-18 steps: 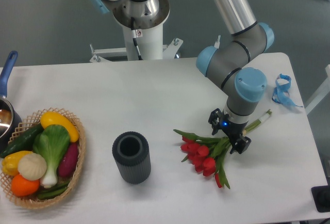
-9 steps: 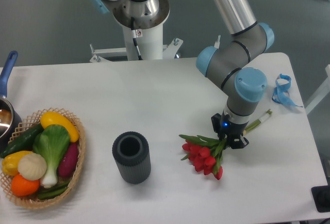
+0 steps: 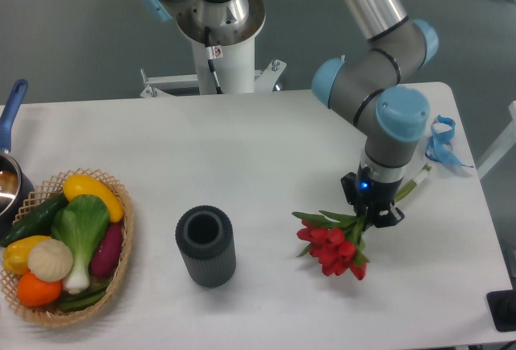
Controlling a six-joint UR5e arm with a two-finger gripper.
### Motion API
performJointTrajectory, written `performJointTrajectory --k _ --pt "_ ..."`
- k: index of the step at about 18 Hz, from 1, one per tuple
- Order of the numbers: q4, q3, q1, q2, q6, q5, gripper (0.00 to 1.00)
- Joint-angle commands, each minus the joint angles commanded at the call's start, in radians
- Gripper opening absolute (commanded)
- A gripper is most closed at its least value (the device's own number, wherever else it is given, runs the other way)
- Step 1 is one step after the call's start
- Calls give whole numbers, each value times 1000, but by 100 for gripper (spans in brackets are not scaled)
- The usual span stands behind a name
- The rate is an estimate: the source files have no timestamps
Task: Pick up the flowers from the table
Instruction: 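Lift the gripped red tulip bunch up off the table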
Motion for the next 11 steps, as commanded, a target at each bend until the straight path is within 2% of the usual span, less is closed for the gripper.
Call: performJointTrajectory --k 5,11 --pt "2 28 14 89 -192 -249 23" --pt "3 12 57 172 -335 -574 23"
